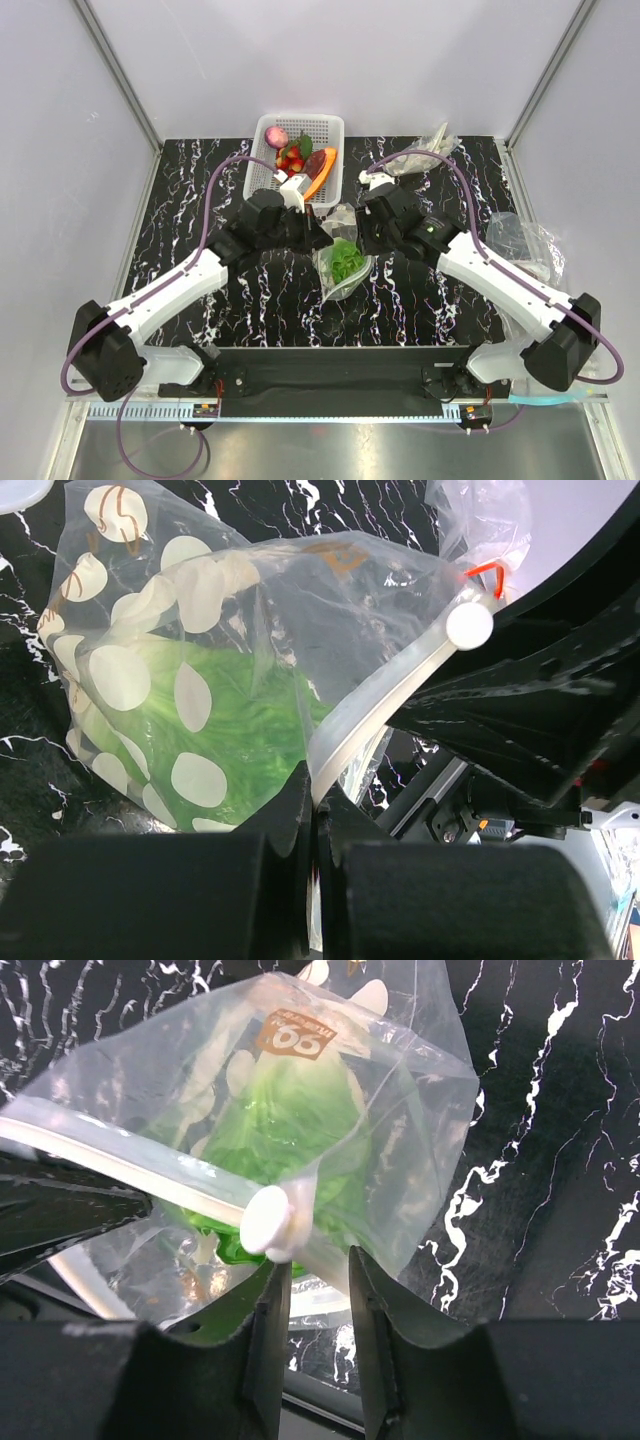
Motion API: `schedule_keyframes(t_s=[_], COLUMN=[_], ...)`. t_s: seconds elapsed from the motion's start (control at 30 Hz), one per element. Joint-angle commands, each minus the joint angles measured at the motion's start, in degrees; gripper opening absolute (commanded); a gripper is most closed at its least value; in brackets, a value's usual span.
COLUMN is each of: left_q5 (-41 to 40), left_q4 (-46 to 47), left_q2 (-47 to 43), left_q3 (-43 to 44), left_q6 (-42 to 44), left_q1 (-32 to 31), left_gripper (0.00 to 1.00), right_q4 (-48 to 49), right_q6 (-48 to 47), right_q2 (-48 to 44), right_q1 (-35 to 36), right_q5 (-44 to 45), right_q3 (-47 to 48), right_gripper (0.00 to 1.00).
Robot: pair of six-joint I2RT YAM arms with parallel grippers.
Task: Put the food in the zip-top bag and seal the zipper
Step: Adjust the fake vegetable in the zipper food storage bag.
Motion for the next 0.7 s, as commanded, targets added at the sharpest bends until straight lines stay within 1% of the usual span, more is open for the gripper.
schedule_keyframes(t_s=[0.0,0.23,0.3,0.33,0.37,0.43,0.47,0.53,0.67], left_q5=[0.5,0.9,0.9,0.9,0.9,0.9,0.8,1.1,3.1], left_q4=[3.2,3.1,3.1,3.1,3.1,2.9,2.7,1.2,-1.6], left_q2=[0.4,0.6,0.7,0.7,0.7,1.1,1.2,2.1,4.8], left_q3=[3.1,3.2,3.1,3.0,3.0,3.2,3.5,4.6,7.1], left_q6=[0.3,0.5,0.7,0.8,1.0,1.0,1.2,2.2,3.6], left_q1=[0.7,1.9,2.1,2.4,2.7,3.1,3.1,3.1,2.8], left_gripper=[0.0,0.0,0.0,0.0,0.0,0.0,0.0,0.0,0.0], right_q4=[2.0,-0.3,-1.5,-2.1,-3.1,-4.2,-5.8,-8.1,-15.0], right_q6=[-1.5,-1.6,-1.6,-1.5,-1.3,-1.1,-1.1,-1.0,-0.9], right_q2=[1.3,4.5,5.1,5.3,5.4,5.6,5.7,6.0,7.3], right_q1=[1.4,2.3,2.7,2.8,2.9,2.9,2.8,2.8,2.3], right_q5=[3.1,9.5,11.2,11.6,12.0,12.1,10.9,9.2,3.0], right_q3=[0.2,1.2,1.6,1.8,2.3,3.1,4.4,6.9,15.9], right_gripper=[0.36,0.32,0.27,0.24,0.16,0.03,0.0,0.0,0.0])
